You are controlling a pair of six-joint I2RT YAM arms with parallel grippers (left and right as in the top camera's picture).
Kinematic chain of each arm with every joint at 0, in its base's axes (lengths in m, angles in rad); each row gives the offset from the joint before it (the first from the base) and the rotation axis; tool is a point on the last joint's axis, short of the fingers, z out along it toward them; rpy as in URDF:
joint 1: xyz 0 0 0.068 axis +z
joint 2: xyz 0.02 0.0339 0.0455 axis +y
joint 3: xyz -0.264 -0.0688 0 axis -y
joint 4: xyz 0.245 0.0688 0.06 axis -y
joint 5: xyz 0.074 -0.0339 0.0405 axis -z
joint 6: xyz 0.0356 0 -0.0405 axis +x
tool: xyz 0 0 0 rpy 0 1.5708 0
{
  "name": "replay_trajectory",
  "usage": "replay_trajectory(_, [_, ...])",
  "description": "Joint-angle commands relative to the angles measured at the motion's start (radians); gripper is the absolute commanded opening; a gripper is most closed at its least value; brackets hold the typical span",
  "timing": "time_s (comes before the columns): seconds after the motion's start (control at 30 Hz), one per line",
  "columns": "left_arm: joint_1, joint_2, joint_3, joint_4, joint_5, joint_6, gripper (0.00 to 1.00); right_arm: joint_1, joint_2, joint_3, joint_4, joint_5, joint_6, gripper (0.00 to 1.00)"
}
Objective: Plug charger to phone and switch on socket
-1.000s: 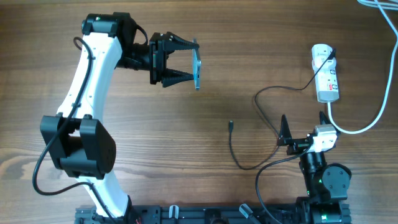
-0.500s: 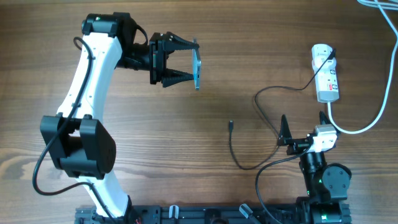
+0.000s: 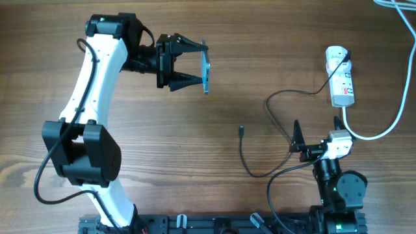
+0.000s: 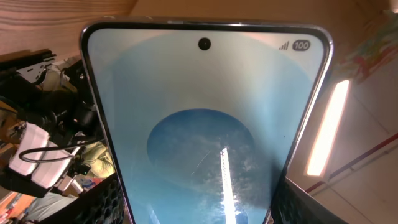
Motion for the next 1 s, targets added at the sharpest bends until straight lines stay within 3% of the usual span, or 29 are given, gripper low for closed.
replay_trajectory(0.0, [-0.005,-0.042,0.003,-0.005,0.056,0.008,0.64,-0.004,-0.005,-0.001,0.002,0.009,0.002,1.0])
replay_trajectory(0.77, [-0.005,-0.042,0.003,-0.034,0.056,0.009,0.64,-0.004,-0.005,-0.001,0.012,0.002,0.014,1.0])
replay_trajectory(0.8, [-0.005,-0.042,0.003,-0.034,0.056,0.009,0.64,-0.004,-0.005,-0.001,0.015,-0.041,0.055,1.0])
replay_trajectory(0.87, [-0.005,-0.042,0.002,-0.034,0.056,0.009,0.64,-0.004,-0.005,-0.001,0.022,-0.197,0.308,1.0])
replay_trajectory(0.97, [-0.005,-0.042,0.003,-0.034,0.056,0.009,0.64,-0.004,-0.005,-0.001,0.027,-0.28,0.745,1.0])
